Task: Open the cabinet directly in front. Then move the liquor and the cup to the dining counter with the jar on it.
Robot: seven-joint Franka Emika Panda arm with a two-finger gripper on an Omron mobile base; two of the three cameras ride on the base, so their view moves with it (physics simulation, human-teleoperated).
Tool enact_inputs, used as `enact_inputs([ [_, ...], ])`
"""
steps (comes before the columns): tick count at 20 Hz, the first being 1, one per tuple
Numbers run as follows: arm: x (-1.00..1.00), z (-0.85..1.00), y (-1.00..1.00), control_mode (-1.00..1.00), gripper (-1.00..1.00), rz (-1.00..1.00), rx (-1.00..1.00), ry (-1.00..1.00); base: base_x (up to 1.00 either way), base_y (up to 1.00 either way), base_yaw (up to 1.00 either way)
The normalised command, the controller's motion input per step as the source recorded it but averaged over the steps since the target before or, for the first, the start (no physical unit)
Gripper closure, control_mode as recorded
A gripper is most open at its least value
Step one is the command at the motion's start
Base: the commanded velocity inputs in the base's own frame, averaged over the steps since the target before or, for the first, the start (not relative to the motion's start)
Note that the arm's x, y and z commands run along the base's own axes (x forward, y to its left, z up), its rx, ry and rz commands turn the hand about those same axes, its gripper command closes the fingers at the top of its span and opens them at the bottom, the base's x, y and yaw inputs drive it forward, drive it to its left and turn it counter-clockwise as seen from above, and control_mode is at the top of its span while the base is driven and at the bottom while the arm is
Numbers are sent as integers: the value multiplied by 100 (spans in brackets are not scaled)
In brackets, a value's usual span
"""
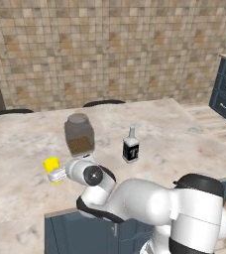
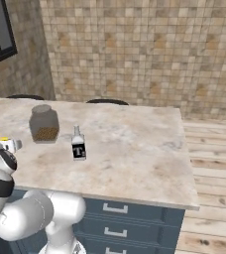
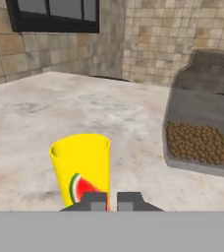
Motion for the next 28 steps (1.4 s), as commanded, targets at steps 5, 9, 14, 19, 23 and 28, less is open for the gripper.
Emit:
enact_inputs([
  [5,0,-1,0,-100,100,0,0,-4,0,0,0],
  [9,0,0,0,-100,100,0,0,0,0,0,0],
  [14,0,0,0,-100,-100,0,0,0,0,0,0],
  [19,-2,72,0,-100,-100,-5,10,0,0,0,0],
  [23,-47,100,-2,-100,-100,-7,16,1,0,0,0],
  [28,-97,100,-34,-100,-100,-3,21,10,0,0,0],
])
